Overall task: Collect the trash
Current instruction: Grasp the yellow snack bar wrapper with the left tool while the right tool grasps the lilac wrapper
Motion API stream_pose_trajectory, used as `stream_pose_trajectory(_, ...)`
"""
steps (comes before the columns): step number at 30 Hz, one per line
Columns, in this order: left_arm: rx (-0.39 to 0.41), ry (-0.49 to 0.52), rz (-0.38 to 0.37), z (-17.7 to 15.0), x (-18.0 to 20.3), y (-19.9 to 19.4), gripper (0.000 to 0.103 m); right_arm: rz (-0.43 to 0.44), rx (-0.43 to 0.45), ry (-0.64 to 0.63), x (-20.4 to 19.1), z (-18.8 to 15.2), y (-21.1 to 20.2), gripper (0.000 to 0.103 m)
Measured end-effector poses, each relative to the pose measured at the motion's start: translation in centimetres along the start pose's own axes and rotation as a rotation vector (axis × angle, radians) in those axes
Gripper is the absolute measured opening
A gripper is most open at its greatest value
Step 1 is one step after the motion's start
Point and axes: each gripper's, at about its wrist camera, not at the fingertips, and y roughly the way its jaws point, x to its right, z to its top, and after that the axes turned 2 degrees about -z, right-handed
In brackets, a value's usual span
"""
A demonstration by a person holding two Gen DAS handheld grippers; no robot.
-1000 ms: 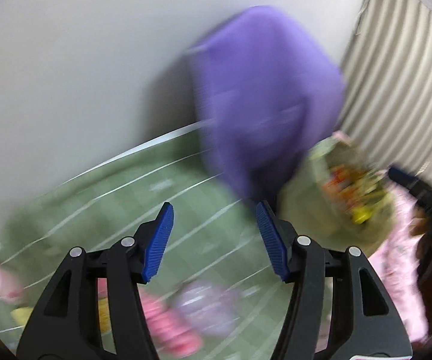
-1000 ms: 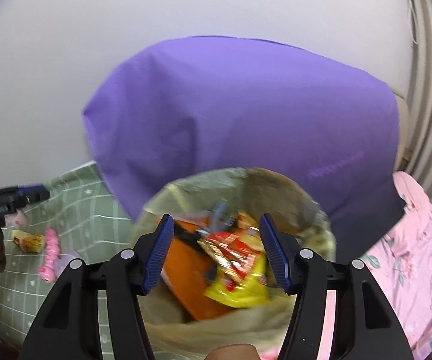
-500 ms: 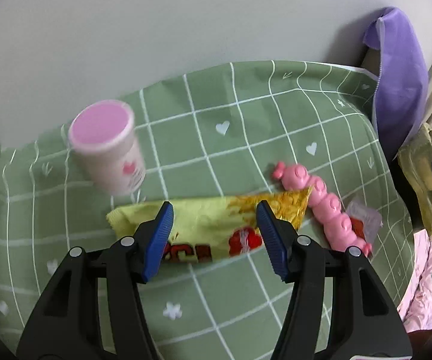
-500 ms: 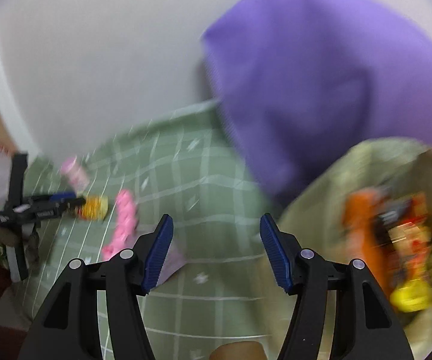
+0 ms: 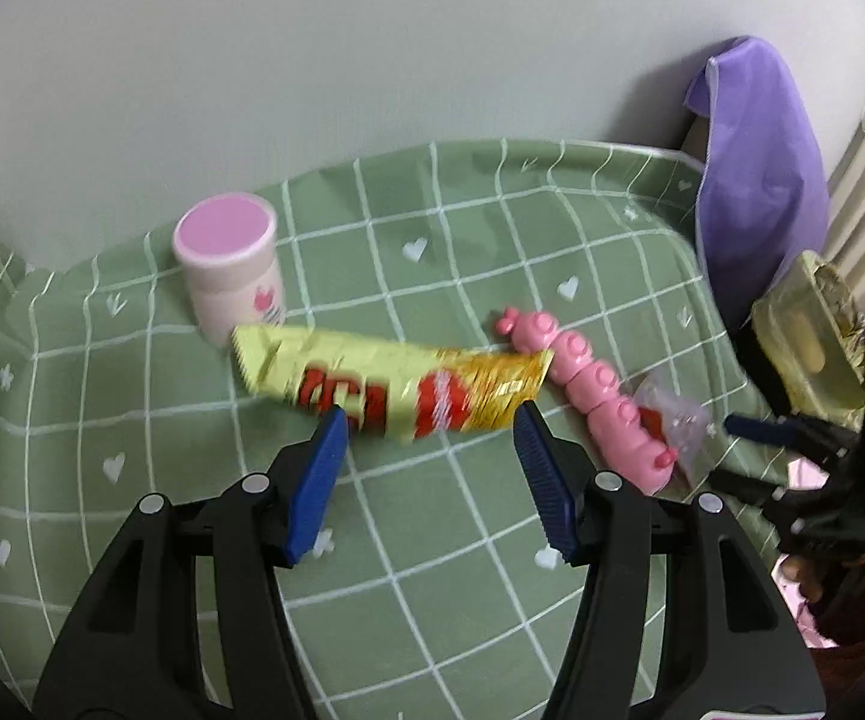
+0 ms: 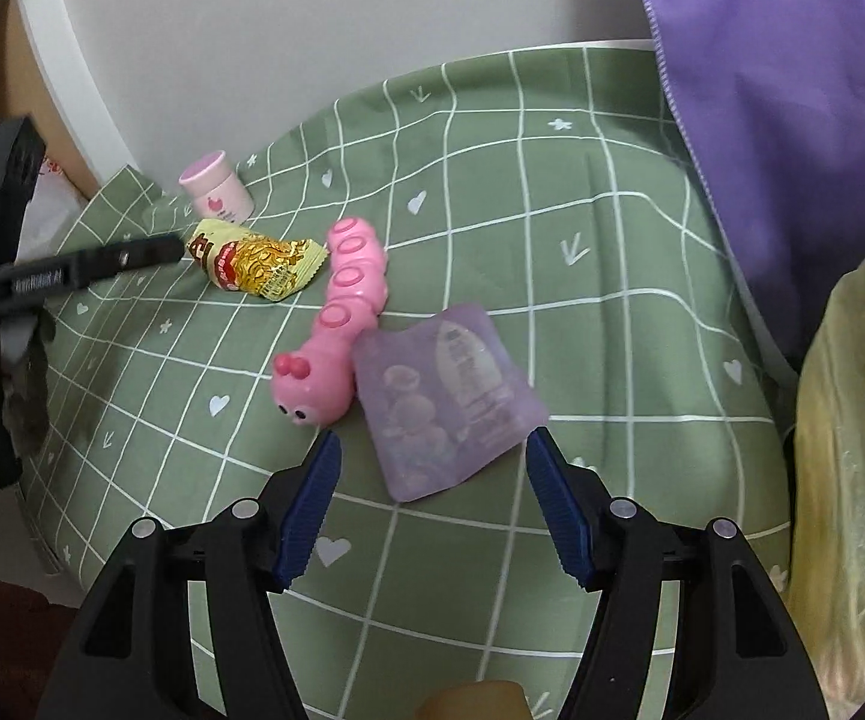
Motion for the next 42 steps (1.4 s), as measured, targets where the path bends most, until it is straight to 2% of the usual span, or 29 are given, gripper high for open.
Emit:
stream_pose_trajectory(4, -0.004, 0.081, -0.007, 2.2, 0.4, 1.7, 0.055, 0.002, -0.005, -0.002, -0.1, -0.4, 0.2, 0.061)
stream_pose_trajectory(9, -0.102, 0.142, -0.009, 3.8, -0.1, 6.0, 0.055, -0.016, -0.018, 0.022, 0.3, -1.2, 0.5, 0.061)
stream_pose_trajectory(11, -0.120, 0.144, -0.019, 3.8, -0.3, 6.6, 0.055, -0.024, -0.031, 0.038, 0.7, -1.5, 0.8, 0.061)
stream_pose_trajectory(17, -0.125, 0.080, -0.044, 2.1, -0.9, 5.7, 0.055, -0.029, -0.030, 0.065, 1.1, -1.5, 0.9, 0.061)
stream_pose_trajectory(20, -0.124, 0.027, -0.029, 0.6, -1.3, 4.7, 0.055, -0.056, -0.029, 0.050, 0.7, -1.2, 1.3, 0.061)
stream_pose_trajectory(22, -0.120, -0.005, -0.030, -0.3, -1.5, 3.9, 0.055, -0.069, -0.026, 0.055, 0.5, -1.1, 1.5, 0.063)
stream_pose_trajectory(24, -0.115, -0.036, -0.036, -1.1, -1.7, 3.2, 0.055, -0.067, -0.016, 0.071, 0.3, -1.1, 1.6, 0.071)
stream_pose_trajectory(26, -0.106, -0.068, -0.043, -1.7, -1.9, 2.4, 0.055, -0.079, -0.013, 0.061, -0.2, -1.1, 1.9, 0.074)
stream_pose_trajectory(31, -0.069, -0.116, -0.040, -2.8, -2.4, 0.1, 0.055, -0.109, -0.004, -0.004, -0.8, -0.4, 2.8, 0.074)
stream_pose_trajectory(37, -0.034, -0.113, 0.031, -3.3, -3.5, -2.3, 0.055, -0.059, 0.041, 0.086, 1.1, 0.6, 2.8, 0.060)
stream_pose_trajectory(38, -0.029, -0.112, 0.045, -3.3, -3.9, -2.6, 0.055, -0.056, 0.041, 0.098, 1.3, 0.7, 2.8, 0.048)
stream_pose_trajectory(39, -0.023, -0.118, 0.056, -3.4, -4.4, -2.9, 0.055, -0.067, 0.041, 0.099, 1.4, 0.8, 2.7, 0.041)
stream_pose_trajectory(42, -0.008, -0.168, 0.066, -3.4, -5.8, -3.0, 0.055, -0.037, 0.033, 0.117, 1.8, 0.9, 2.4, 0.026)
